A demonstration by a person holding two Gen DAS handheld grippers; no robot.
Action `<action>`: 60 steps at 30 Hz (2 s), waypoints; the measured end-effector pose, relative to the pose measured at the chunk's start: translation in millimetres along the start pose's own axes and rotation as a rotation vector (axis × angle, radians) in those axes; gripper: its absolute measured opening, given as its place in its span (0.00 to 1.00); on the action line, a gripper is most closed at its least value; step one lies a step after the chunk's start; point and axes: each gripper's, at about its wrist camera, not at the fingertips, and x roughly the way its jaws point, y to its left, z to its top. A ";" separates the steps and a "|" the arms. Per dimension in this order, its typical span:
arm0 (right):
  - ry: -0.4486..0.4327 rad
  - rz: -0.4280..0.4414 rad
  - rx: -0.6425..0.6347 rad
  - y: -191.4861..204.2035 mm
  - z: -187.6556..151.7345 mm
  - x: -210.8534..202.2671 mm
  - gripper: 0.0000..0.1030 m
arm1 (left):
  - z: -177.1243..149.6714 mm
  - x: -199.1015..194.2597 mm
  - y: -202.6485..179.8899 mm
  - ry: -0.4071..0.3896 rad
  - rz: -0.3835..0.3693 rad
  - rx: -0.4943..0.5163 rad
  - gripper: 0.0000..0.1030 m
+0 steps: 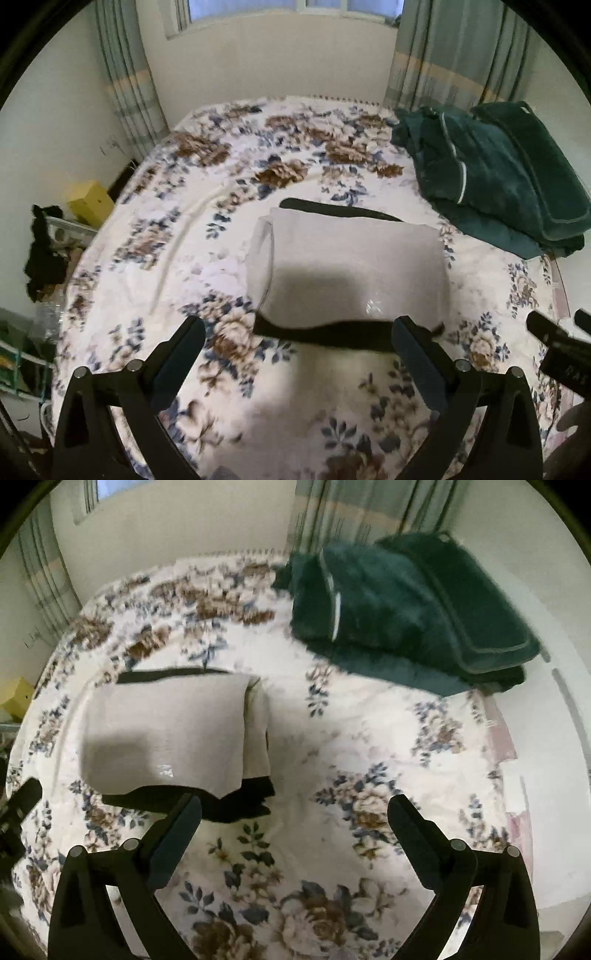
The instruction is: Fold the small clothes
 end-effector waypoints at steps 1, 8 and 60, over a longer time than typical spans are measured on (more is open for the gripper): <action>-0.010 0.004 -0.001 -2.1 -3.5 -14.1 0.99 | -4.7 -15.6 -0.8 -0.012 0.001 0.001 1.00; -0.122 0.024 0.002 -31.2 -53.9 -148.9 0.99 | -43.1 -137.0 -10.0 -0.100 0.019 0.010 1.00; -0.413 0.213 -0.091 -121.6 -178.1 -447.4 0.99 | -143.5 -374.1 -17.5 -0.327 0.056 -0.070 1.00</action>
